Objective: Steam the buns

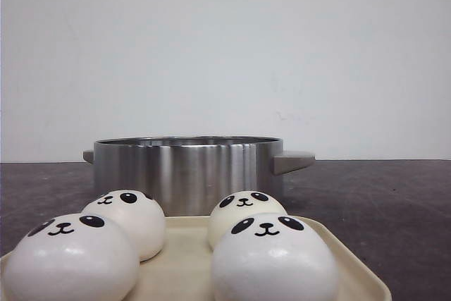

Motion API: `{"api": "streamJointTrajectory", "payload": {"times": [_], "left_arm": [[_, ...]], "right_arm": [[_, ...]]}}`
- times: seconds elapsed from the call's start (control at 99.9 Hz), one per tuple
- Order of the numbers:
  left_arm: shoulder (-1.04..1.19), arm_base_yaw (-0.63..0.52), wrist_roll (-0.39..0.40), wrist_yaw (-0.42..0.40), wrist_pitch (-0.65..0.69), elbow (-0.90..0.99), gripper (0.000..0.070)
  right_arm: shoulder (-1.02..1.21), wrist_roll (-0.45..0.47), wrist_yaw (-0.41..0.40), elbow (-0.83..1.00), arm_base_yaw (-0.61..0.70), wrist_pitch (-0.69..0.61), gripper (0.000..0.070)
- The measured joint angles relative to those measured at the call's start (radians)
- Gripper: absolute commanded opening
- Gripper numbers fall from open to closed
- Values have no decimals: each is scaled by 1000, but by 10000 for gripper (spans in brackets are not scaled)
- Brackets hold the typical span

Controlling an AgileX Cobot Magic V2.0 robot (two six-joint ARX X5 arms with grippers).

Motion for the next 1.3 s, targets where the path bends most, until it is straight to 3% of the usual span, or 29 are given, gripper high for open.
{"api": "streamJointTrajectory", "payload": {"times": [0.15, 0.34, 0.45, 0.531, 0.641, 0.791, 1.011, 1.081, 1.171, 1.301], "left_arm": [[5, -27, 16, -4, -8, 0, 675], [7, -69, 39, -27, -14, 0, 673], [7, -89, 53, -28, -25, 0, 673], [7, -103, 58, -29, -42, 0, 673], [7, -120, 67, -32, -78, 0, 673], [5, -140, 88, -79, -137, 0, 673], [5, -157, 97, -119, -178, 0, 673], [5, -164, 98, -123, -178, 0, 673], [5, -176, 101, -124, -179, 0, 673], [5, -189, 103, -126, -178, 0, 673]], "right_arm": [[88, -4, 131, -2, 167, -37, 700], [214, 2, 447, -2, 547, -84, 700], [356, 74, 630, -2, 797, -108, 700], [494, 148, 705, -2, 922, -109, 700], [652, 247, 682, -3, 974, -109, 621], [846, 361, 599, -3, 934, -110, 619], [943, 411, 507, -5, 912, 0, 617], [943, 428, 501, -5, 907, 48, 603], [946, 445, 499, -5, 895, 63, 532], [990, 457, 500, -5, 873, 52, 530]]}}
